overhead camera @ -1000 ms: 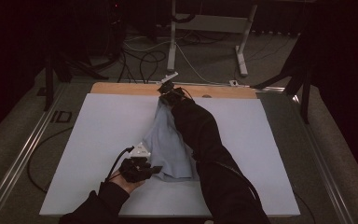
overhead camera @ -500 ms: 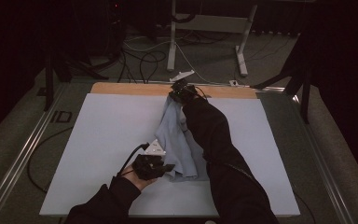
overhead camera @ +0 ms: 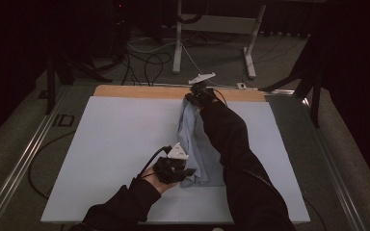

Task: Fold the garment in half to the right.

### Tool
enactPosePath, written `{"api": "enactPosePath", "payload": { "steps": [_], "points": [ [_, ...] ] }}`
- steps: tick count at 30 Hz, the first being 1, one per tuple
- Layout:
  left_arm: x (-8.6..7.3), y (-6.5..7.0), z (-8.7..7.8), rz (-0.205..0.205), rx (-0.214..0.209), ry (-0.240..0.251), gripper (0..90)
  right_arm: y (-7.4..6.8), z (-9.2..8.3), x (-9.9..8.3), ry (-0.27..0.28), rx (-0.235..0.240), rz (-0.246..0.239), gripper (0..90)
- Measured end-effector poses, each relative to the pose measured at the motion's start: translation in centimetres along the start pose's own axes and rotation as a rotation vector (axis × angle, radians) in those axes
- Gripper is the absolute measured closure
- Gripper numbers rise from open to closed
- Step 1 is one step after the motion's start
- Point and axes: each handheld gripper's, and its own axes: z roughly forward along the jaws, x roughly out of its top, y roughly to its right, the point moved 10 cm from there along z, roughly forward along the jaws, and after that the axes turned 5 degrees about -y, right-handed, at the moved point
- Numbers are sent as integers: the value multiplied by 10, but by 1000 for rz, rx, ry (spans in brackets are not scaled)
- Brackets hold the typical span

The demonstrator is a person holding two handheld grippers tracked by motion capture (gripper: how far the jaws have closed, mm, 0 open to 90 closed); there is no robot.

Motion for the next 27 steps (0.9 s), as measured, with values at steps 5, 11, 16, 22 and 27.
{"api": "enactPosePath", "payload": {
  "steps": [5,11,16,22,27],
  "points": [
    [8,5,9,15,-8,-5,862,9,-1,-9,0,-2,25,874],
    [11,7,21,18,-14,-13,862,17,2,-18,-8,-8,30,872],
    [17,10,28,14,-15,-11,862,23,5,-25,-18,-5,42,872],
    [23,14,41,32,-11,-28,862,25,10,-31,-23,11,51,871],
    [23,14,51,26,-8,-37,862,25,15,-35,-15,33,55,870]
  ]
}}
